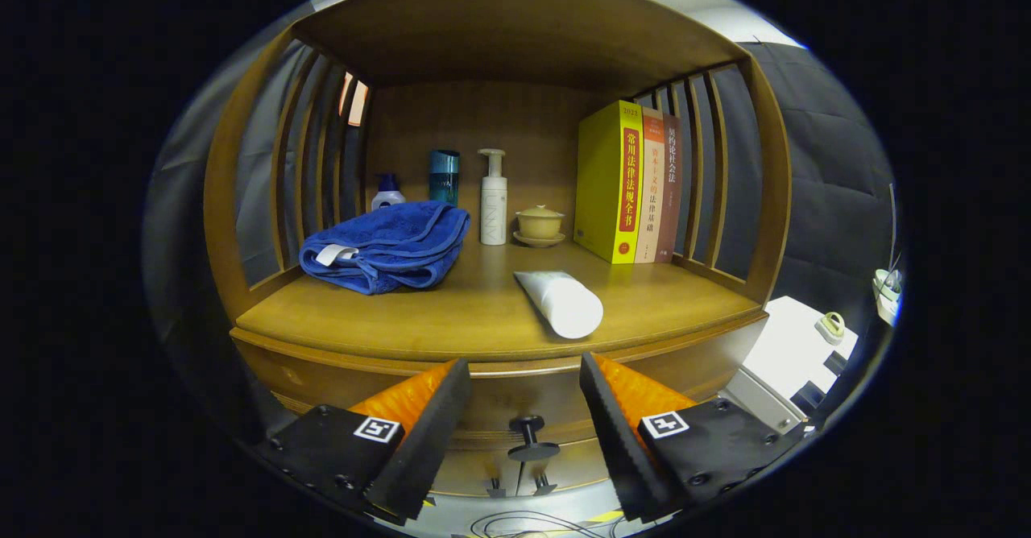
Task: Pull open the drawer, take out the items inside it, and place them on the countertop above the cabinet.
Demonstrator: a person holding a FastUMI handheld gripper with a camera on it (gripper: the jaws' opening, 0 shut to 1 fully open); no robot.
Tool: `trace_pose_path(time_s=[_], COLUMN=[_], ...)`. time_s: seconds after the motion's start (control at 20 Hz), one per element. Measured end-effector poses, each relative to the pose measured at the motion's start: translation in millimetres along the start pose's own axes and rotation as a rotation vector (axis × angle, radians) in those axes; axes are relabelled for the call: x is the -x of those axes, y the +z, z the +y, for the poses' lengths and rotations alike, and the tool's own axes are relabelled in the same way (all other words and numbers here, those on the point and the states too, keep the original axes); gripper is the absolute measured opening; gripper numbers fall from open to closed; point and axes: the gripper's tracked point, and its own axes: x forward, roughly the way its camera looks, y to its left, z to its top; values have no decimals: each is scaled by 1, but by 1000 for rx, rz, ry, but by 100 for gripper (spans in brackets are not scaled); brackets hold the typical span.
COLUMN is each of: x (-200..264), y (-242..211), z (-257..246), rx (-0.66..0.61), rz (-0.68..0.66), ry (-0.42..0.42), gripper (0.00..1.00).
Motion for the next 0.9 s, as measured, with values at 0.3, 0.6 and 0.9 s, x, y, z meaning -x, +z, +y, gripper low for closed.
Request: trace_pose_path(time_s=[0.3, 0.6, 0.9], x=[0, 20, 58], y=[2, 53, 137], z=[-2, 0, 1], rx=[-18, -29, -78], rz=[57, 11, -59], ry=[15, 42, 83], gripper=[94, 94, 94])
